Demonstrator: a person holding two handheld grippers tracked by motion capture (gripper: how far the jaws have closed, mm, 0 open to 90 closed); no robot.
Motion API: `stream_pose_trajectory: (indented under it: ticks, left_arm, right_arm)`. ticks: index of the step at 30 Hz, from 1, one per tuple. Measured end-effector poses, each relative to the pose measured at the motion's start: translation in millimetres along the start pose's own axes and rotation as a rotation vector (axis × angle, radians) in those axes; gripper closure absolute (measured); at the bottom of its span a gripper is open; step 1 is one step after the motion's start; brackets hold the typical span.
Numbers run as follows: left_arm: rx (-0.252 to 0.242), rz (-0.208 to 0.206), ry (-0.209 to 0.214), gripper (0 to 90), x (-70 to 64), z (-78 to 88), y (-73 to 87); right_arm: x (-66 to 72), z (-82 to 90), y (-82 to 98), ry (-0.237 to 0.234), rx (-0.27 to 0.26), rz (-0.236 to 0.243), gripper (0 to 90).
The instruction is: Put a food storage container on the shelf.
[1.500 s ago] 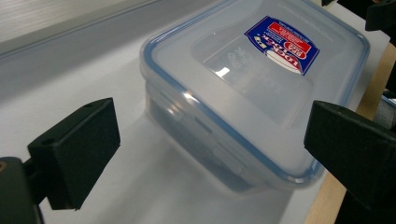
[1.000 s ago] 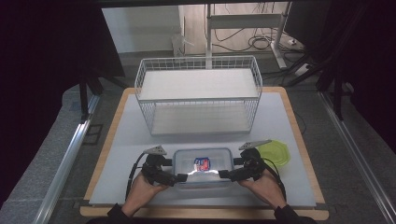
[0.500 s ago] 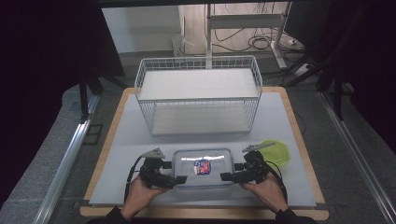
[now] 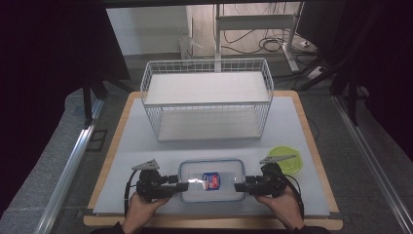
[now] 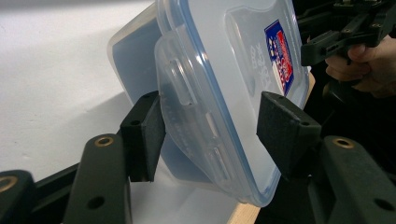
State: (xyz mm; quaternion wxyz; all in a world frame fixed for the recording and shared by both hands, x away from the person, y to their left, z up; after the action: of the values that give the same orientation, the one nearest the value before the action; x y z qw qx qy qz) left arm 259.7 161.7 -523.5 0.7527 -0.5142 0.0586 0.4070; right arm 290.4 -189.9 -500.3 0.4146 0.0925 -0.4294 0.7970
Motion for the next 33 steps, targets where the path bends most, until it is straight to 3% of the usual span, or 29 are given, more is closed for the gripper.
stream_pose_trajectory:
  ticks: [3, 13, 18, 22, 33]
  left_arm:
    - [-0.016, 0.017, 0.002, 45.5, 0.3, 1.2, -0.2]
    - [-0.033, 0.019, 0.005, 48.7, 2.7, 0.9, -3.7]
    - [-0.041, 0.028, -0.006, 49.1, 2.2, 0.5, -5.6]
    - [-0.034, 0.031, -0.014, 49.1, 1.2, -0.9, -8.3]
    - [-0.051, -0.013, -0.031, 49.3, -5.1, 6.9, -27.8]
  right_arm:
    - [-2.1, 1.6, -0.6, -0.011, -0.023, -0.039, 44.9]
    - [-8.4, 5.9, -2.1, -0.042, -0.070, -0.089, 51.5]
    - [-6.5, 6.7, -1.9, -0.033, -0.080, -0.088, 52.1]
    - [-1.0, 11.1, -4.7, -0.001, -0.114, -0.055, 52.3]
    - [3.9, 20.2, -17.0, -0.004, -0.153, -0.030, 52.4]
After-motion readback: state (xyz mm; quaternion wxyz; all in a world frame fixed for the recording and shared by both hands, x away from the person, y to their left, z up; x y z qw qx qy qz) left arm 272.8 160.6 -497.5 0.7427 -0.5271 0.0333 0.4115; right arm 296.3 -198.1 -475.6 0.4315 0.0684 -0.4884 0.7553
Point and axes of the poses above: each handheld gripper's, and its own axes: z roughly backward along the jaws, y roughly out of its underside, x roughly to its left, the point moved 2 cm from there along -z, roughly forward along the jaws, and after that the axes turned 1 degree about -z, right-handed, at the moved point
